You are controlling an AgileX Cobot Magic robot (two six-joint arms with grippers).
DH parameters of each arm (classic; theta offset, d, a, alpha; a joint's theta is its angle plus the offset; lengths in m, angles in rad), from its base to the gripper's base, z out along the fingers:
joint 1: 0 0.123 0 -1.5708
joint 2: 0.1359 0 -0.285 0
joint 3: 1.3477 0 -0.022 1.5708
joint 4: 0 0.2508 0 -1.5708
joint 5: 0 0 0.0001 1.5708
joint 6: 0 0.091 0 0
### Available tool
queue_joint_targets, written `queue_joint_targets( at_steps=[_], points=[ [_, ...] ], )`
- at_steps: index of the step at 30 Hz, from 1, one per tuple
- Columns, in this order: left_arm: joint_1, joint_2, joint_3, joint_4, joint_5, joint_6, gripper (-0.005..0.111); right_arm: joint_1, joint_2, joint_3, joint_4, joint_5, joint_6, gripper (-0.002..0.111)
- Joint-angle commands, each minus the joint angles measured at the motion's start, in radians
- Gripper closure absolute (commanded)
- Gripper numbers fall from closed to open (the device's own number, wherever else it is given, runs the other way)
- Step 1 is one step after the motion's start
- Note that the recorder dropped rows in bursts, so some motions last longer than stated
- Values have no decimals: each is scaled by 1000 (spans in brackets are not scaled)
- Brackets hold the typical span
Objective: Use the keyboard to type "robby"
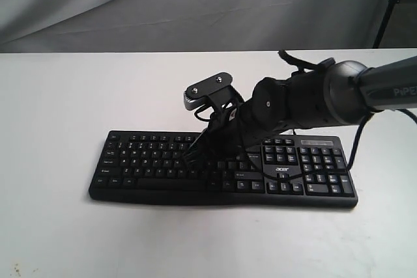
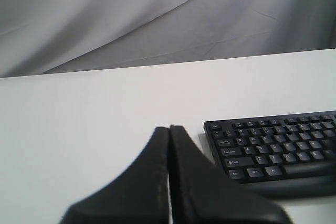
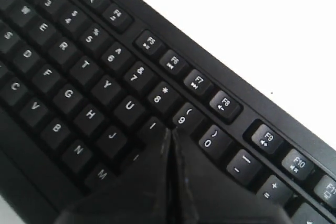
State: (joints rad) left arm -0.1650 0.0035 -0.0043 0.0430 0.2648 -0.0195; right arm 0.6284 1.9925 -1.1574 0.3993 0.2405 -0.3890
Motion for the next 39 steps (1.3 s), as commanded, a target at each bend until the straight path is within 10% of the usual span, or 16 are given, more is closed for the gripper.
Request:
queue_joint_targets(
  at_steps=[1, 39],
  points=[
    [-6, -3, 4, 5, -7, -3, 107, 36, -54, -4, -12, 52, 2, 108],
    [-6, -3, 4, 5, -7, -3, 107, 140, 110, -108, -13, 14, 4, 108]
  ],
)
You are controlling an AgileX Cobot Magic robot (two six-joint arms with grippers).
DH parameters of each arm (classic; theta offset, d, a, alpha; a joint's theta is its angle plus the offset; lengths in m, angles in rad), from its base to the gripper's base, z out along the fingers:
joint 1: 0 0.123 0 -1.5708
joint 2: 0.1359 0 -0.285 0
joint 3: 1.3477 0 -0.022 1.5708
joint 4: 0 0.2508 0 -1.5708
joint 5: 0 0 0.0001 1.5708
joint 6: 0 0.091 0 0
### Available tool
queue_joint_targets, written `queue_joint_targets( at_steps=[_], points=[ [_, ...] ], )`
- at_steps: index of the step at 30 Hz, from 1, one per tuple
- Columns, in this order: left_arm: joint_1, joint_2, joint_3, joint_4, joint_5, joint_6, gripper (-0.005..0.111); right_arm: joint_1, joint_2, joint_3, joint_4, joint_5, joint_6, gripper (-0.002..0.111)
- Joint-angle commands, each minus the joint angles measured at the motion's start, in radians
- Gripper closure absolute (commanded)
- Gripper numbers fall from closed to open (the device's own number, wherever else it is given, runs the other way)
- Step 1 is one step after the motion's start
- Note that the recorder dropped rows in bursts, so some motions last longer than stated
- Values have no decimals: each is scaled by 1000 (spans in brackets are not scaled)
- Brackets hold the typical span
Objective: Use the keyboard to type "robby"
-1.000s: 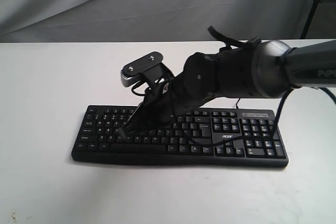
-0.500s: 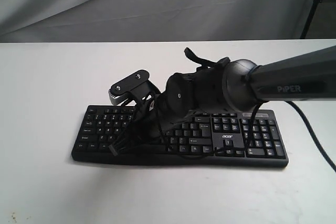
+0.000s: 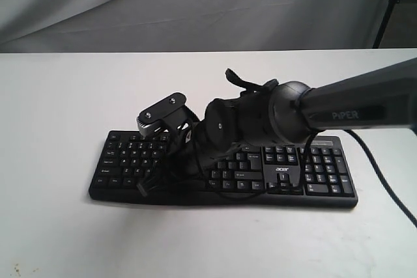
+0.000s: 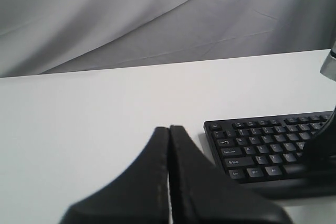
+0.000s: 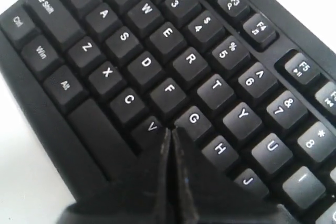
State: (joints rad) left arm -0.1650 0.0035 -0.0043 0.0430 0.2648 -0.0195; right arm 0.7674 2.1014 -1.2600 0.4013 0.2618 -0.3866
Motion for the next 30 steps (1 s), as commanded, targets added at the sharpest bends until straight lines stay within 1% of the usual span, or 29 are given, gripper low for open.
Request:
queue_joint_targets(
  at_steps=[1, 9, 22, 27, 30],
  points=[
    [-6, -3, 4, 5, -7, -3, 107, 1, -3, -5, -23, -8, 1, 108],
    [-6, -3, 4, 5, -7, -3, 107, -1, -39, -5, -43, -6, 4, 108],
    [-6, -3, 4, 5, -7, -3, 107, -1, 16, -5, -28, 16, 12, 108],
    [-6, -3, 4, 5, -7, -3, 107, -3, -28, -5, -44, 10, 20, 108],
    [-6, -3, 4, 5, -7, -3, 107, -21, -59, -7, -50, 12, 27, 108]
  ],
)
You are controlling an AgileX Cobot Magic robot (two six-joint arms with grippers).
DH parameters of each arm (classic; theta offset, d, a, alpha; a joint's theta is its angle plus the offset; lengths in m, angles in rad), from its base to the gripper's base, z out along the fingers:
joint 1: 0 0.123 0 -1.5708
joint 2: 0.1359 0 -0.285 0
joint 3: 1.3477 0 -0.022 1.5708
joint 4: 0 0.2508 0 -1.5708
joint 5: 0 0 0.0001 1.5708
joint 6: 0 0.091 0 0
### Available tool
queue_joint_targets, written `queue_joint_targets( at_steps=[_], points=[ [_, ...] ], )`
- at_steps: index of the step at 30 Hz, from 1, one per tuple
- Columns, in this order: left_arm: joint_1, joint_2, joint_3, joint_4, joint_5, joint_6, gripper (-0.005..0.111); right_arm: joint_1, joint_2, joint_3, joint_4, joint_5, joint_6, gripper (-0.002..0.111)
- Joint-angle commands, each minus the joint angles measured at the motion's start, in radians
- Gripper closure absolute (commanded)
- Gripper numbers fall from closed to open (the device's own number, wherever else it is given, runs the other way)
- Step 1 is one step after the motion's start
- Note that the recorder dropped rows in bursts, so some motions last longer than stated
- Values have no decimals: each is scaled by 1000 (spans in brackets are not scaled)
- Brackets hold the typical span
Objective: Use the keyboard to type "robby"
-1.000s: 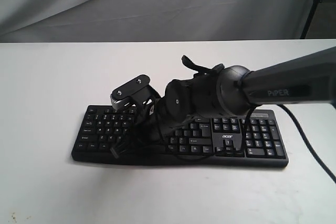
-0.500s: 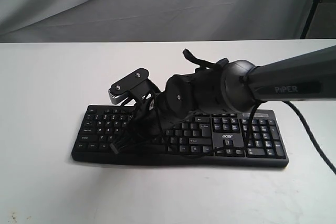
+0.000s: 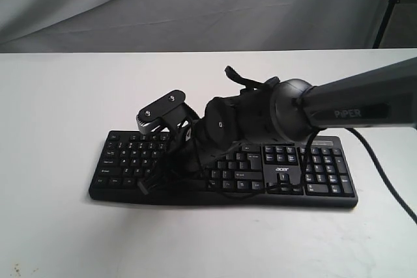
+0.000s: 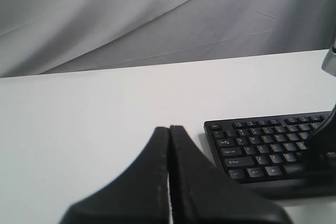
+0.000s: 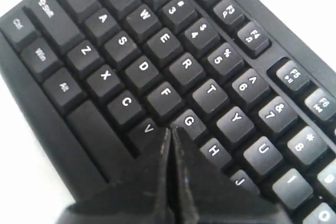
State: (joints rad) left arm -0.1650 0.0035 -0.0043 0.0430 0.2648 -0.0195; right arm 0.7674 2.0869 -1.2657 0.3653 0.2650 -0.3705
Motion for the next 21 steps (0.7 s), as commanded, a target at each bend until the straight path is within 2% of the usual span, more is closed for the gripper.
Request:
queue_joint_targets(
  at_steps=[1, 9, 21],
  points=[
    [-6, -3, 4, 5, -7, -3, 107, -26, -48, -5, -16, 16, 11, 108],
    [-6, -3, 4, 5, -7, -3, 107, -92, -47, -86, -30, 97, 11, 108],
    [-6, -3, 4, 5, -7, -3, 107, -66, 32, -86, 1, 30, -5, 108]
  ],
)
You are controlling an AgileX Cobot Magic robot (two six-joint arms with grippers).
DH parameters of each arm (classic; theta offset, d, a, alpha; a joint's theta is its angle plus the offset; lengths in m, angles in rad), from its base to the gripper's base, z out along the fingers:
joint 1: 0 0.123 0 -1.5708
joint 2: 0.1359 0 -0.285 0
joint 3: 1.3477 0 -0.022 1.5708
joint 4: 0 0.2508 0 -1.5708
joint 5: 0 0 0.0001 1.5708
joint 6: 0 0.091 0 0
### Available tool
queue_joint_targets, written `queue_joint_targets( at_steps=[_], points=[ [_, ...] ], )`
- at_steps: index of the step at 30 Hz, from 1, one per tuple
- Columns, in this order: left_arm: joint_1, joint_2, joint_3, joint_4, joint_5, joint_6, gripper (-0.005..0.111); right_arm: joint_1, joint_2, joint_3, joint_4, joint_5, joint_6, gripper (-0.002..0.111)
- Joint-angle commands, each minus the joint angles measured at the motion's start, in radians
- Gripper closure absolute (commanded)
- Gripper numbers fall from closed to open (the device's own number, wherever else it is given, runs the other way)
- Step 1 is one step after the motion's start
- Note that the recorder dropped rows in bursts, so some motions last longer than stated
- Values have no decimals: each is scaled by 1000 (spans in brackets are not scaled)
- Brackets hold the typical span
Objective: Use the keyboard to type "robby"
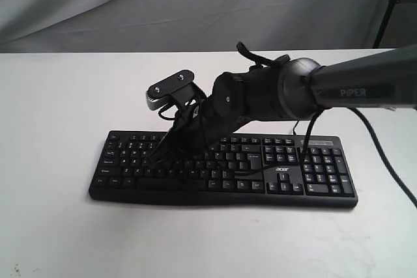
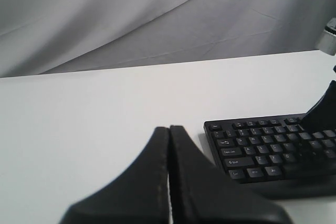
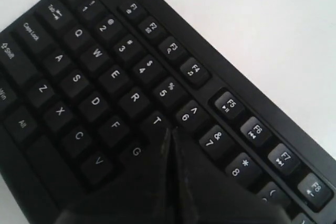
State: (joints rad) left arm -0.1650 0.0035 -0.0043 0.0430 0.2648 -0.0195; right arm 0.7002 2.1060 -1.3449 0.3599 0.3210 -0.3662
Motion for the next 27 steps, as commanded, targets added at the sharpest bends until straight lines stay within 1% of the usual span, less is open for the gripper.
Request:
queue_joint_targets(
  at_steps=[1, 12, 22, 27],
  points=[
    [-6, -3, 4, 5, -7, -3, 107, 2, 15, -7, 6, -34, -15, 108],
    [-6, -3, 4, 5, -7, -3, 107, 2, 35, -7, 6, -70, -17, 108],
    [-6, -3, 4, 5, -7, -3, 107, 2, 48, -7, 6, -63, -17, 108],
    [-6, -3, 4, 5, -7, -3, 107, 2, -10, -5, -3, -74, -17, 108]
  ],
)
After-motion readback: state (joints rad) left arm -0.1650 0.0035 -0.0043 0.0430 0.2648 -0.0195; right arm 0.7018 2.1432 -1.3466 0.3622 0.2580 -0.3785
